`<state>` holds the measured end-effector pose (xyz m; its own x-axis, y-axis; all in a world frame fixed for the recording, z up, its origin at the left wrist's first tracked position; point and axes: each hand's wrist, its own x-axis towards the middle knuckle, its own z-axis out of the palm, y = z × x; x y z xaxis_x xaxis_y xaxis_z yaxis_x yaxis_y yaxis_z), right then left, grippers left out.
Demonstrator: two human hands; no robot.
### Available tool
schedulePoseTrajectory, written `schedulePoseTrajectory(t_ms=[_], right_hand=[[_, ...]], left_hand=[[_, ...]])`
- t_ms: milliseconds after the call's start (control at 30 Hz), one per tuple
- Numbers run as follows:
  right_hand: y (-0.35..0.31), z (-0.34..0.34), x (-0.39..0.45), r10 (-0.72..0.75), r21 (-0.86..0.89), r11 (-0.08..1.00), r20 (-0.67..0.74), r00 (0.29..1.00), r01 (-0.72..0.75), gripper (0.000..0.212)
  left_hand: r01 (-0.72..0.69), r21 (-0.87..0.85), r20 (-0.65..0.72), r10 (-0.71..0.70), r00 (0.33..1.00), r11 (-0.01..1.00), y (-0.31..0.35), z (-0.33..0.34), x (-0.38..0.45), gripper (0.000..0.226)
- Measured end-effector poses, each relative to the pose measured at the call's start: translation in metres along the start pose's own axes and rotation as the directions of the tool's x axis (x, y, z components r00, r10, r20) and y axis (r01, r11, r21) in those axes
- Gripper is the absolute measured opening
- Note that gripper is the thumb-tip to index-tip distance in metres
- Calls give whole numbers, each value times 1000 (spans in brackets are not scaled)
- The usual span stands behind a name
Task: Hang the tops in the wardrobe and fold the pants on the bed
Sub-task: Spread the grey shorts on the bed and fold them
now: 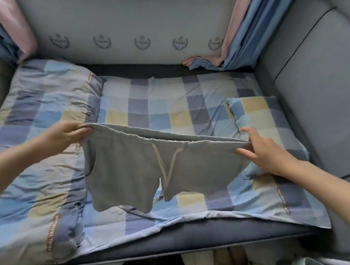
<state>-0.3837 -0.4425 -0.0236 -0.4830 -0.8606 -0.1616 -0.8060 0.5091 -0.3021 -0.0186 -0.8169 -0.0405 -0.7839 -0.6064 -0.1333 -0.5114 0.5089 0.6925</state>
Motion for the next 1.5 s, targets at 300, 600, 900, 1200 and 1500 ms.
schedulePoseTrajectory(t_ms=[300,600,900,1200,1500], right_hand=[[-2,-15,35,-343,-2,936,-220,913,351,14],[-4,-6,56,-431,-180,899,-217,876,398,32],[-45,4,89,181,-411,896,-14,983,-170,15],[-30,35,48,-19,507,795,570,821,-333,13],[-8,70,64,6,602,467,730,684,-647,18]], left_hand=[[14,77,-44,-10,999,997,25,15,-5,31],[96,129,-266,-59,962,987,-4,2,-12,39],[60,162,-368,4,930,985,-1,7,1,37],[386,-136,361,-317,877,912,-59,27,-43,23],[750,-381,679,-387,624,541,-117,37,-61,40]])
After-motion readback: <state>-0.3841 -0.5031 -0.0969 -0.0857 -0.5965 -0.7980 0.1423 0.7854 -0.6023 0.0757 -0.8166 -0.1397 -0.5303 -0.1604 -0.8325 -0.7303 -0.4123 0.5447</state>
